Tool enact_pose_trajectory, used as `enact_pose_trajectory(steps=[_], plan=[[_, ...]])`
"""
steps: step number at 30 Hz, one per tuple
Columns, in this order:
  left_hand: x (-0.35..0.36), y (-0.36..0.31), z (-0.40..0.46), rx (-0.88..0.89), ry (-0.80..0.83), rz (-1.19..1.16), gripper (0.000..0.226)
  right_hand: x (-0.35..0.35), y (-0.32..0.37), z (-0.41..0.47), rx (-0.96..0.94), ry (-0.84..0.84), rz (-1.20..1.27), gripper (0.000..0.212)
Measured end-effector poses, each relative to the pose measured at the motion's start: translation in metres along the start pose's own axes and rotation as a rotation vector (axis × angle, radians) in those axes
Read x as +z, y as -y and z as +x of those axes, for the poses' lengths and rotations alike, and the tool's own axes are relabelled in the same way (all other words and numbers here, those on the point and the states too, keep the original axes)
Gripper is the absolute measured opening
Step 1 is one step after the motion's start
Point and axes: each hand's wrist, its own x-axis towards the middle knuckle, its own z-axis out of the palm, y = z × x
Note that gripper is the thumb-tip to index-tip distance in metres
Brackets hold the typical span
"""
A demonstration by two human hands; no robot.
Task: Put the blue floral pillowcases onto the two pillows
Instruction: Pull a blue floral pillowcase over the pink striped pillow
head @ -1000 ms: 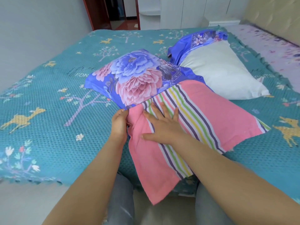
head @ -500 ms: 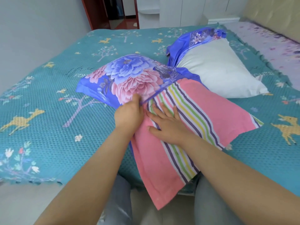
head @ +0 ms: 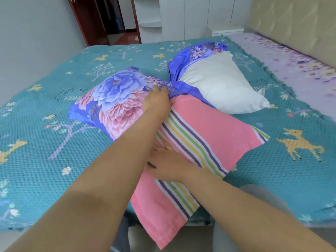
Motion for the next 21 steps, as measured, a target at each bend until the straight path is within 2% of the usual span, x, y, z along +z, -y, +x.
enact_pose_trajectory(steps=[2,4,5,6,7,8,9,10,11,17,21], plan=[[-0.004,0.0,0.008,0.011,0.052,0.097,0.04,-0.018,-0.007,-0.005,-0.009,-0.098,0.172,0.031],[-0.002,0.006,0.008,0.024,0.109,0.175,0.038,-0.045,-0.031,-0.002,0.126,-0.377,0.228,0.042],[0.001,0.009,0.006,0.029,0.12,0.198,0.038,-0.06,-0.05,0.001,0.243,-0.496,0.151,0.046],[0.003,0.01,0.004,0.036,0.115,0.213,0.039,-0.073,-0.074,0.002,0.41,-0.513,0.029,0.048],[0.005,0.01,0.003,0.038,0.103,0.217,0.039,-0.084,-0.096,-0.001,0.611,-0.409,-0.051,0.058],[0.006,0.01,0.003,0.031,0.087,0.202,0.039,-0.092,-0.113,-0.005,0.788,-0.275,-0.038,0.076],[0.006,0.009,0.005,0.017,0.07,0.177,0.038,-0.096,-0.127,-0.008,0.887,-0.181,0.026,0.094],[0.006,0.008,0.008,0.006,0.053,0.154,0.037,-0.094,-0.135,-0.01,0.904,-0.147,0.076,0.105],[0.006,0.006,0.012,0.005,0.039,0.145,0.036,-0.09,-0.137,-0.009,0.864,-0.146,0.076,0.106],[0.016,-0.024,0.033,0.061,-0.029,0.221,0.033,-0.081,-0.118,-0.008,0.611,-0.248,-0.148,0.061],[0.021,-0.037,0.04,0.1,-0.068,0.064,0.03,-0.075,-0.113,-0.009,0.53,-0.276,-0.21,0.051]])
